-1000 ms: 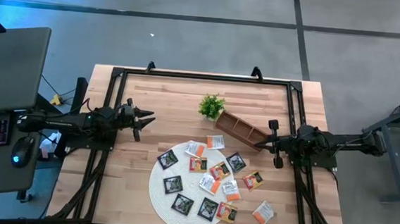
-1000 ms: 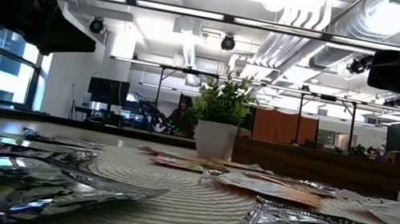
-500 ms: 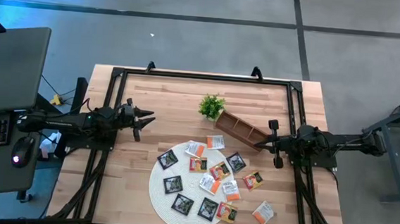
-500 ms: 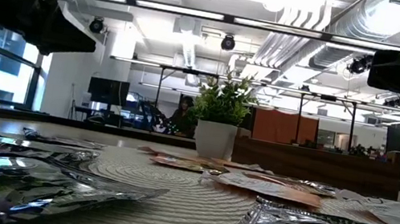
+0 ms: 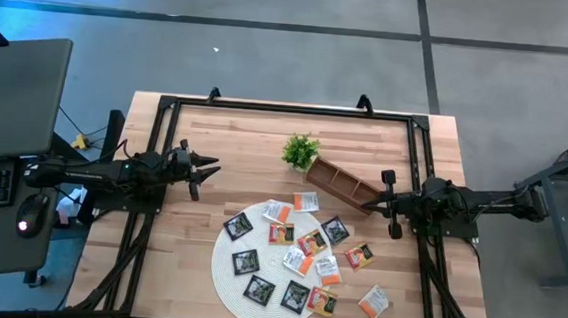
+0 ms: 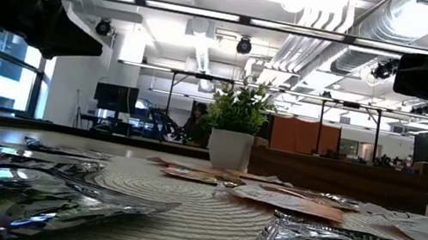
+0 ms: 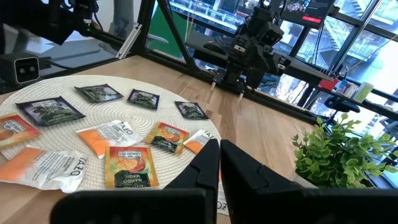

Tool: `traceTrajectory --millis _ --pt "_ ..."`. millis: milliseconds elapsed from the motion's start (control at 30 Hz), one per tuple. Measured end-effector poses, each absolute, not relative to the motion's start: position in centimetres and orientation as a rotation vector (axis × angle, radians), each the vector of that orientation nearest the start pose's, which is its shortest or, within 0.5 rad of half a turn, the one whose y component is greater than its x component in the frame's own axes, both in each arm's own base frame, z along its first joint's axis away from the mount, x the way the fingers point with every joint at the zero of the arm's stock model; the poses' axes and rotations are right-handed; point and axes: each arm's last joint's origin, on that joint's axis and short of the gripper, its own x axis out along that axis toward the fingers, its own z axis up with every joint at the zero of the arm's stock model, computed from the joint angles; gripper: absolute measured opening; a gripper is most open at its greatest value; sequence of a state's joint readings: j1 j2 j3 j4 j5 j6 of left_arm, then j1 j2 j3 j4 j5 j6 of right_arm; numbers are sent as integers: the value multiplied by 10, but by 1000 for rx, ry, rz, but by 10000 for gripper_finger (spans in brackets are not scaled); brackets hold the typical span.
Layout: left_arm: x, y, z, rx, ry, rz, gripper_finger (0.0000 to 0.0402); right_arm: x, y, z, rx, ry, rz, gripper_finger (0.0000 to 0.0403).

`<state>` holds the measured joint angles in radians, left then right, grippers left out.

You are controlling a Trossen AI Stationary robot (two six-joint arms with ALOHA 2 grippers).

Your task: Pick & Place Tea

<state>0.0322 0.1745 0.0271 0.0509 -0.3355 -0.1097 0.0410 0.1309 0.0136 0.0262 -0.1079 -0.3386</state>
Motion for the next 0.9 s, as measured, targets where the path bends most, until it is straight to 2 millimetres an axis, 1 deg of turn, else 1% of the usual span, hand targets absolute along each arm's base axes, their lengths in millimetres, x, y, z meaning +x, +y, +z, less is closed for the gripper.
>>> traceTrajectory --millis 300,467,667,900 --pt "105 13 164 -94 76 369 117 105 7 160 -342 65 153 11" --pt "105 13 163 -94 76 368 117 105 3 161 -403 71 31 11" --pt "105 13 163 -94 76 368 117 105 1 162 -400 86 -71 11" --pt "105 13 163 -94 76 369 117 105 1 162 -323 77 -44 11"
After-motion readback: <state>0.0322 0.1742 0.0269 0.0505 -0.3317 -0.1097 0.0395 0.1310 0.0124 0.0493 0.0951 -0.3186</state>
